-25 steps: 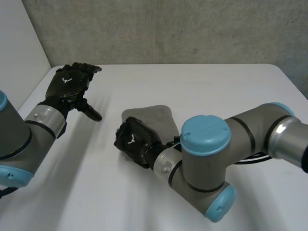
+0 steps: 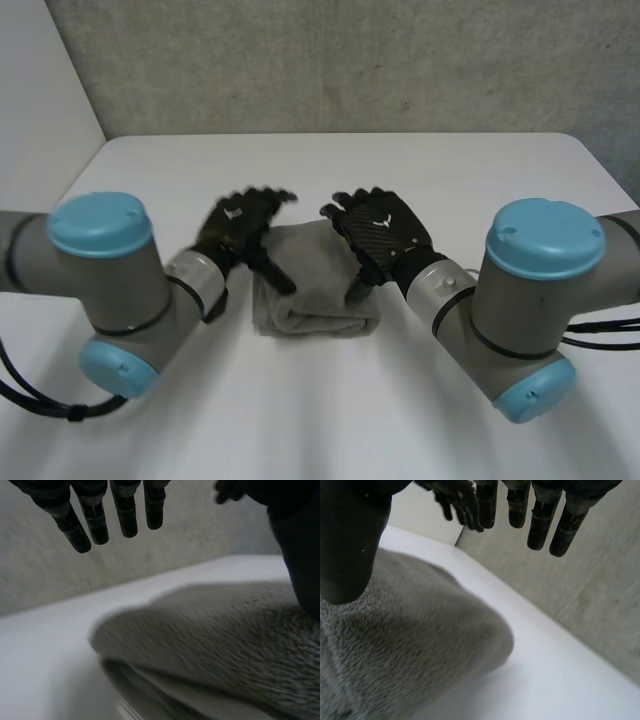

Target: Fold the towel.

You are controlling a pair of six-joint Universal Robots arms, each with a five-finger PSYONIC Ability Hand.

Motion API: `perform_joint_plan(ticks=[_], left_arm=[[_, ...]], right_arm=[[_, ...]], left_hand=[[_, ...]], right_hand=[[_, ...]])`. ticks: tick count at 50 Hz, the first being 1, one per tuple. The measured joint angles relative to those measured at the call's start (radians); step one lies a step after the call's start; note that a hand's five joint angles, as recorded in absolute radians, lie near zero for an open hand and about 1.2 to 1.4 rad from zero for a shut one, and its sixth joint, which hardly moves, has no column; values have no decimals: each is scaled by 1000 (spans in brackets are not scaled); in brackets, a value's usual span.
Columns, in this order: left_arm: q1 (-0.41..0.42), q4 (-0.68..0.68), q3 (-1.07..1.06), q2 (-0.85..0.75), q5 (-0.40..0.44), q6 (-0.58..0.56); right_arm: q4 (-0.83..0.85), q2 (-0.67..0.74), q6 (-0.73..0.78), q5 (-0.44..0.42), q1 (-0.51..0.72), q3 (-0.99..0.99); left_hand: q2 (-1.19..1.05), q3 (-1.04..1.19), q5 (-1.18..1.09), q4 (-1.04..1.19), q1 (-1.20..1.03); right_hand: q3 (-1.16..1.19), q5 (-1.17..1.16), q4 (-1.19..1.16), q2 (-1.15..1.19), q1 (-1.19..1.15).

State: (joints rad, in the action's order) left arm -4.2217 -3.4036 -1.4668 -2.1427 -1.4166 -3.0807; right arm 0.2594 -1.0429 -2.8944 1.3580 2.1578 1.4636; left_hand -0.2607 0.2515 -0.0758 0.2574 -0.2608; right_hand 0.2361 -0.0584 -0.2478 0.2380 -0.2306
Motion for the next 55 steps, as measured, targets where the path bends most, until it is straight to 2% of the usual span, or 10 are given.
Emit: perform_joint_plan(ticks=[9, 17, 23, 30, 34, 39, 45, 55], left_arm=[[23, 48, -3, -86, -6, -6], [9, 53, -7, -82, -15, -8], [2, 62, 3, 15, -27, -9], [6, 106, 38, 214, -34, -7], [11, 164, 78, 335, -57, -5], [11, 229, 112, 444, -131, -5], [-3, 291, 128, 511, -223, -8], [-56, 368, 161, 509, -250, -8]], right_arm=[[-112, 126, -33, 27, -17, -101], [-157, 134, -33, 66, -29, -128], [-171, 35, -45, 67, -28, -114], [-164, -195, -96, 93, -38, -102], [-165, -329, -120, 155, -65, -109], [-201, -419, -122, 246, -99, -130], [-310, -429, -105, 316, -117, -184], [-386, -379, -97, 360, -132, -227]], left_hand=[[0, 0, 0, 0, 0], [0, 0, 0, 0, 0], [0, 0, 0, 0, 0], [1, -1, 0, 0, 0], [11, -11, 3, 0, 5], [11, -11, 3, 0, 6], [11, -11, 3, 0, 7], [11, -11, 3, 0, 7]], right_hand=[[0, 0, 0, 0, 0], [0, 0, 0, 0, 0], [0, 0, 0, 0, 0], [0, 0, 0, 0, 0], [0, 0, 0, 0, 1], [0, 0, 0, 0, 2], [0, 0, 0, 0, 4], [0, 0, 0, 0, 4]])
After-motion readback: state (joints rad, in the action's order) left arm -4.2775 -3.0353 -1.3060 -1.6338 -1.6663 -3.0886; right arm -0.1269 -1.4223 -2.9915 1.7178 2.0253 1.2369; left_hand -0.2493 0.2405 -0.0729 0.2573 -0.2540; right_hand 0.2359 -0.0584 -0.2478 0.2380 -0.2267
